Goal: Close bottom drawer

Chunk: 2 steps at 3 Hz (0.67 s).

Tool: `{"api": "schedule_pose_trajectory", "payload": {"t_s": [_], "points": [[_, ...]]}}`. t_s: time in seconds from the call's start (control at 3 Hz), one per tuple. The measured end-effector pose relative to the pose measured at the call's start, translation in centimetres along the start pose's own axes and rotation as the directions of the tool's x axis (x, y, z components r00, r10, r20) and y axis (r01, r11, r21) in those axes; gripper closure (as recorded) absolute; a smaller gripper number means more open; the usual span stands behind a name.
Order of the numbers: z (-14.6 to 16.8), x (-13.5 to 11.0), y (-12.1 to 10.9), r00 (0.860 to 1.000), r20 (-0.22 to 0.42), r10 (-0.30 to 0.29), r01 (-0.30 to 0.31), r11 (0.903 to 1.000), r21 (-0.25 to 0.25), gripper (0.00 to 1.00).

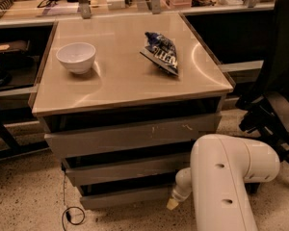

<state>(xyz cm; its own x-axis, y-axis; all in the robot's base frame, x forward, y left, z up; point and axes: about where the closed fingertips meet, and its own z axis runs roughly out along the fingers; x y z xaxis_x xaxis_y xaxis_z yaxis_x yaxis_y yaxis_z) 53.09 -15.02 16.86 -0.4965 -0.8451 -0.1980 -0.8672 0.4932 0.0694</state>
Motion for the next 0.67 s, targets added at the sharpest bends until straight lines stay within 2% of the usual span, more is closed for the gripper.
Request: {"api": "schedule_pose_trajectory", "payload": {"t_s": [0.33,0.67], "points": [[0.00,0.00,0.00,1.000,0.000,0.000,0.000,1.0000,0.000,0.00],[0.01,0.00,0.01,1.000,0.000,0.000,0.000,1.0000,0.000,0.00]]}}
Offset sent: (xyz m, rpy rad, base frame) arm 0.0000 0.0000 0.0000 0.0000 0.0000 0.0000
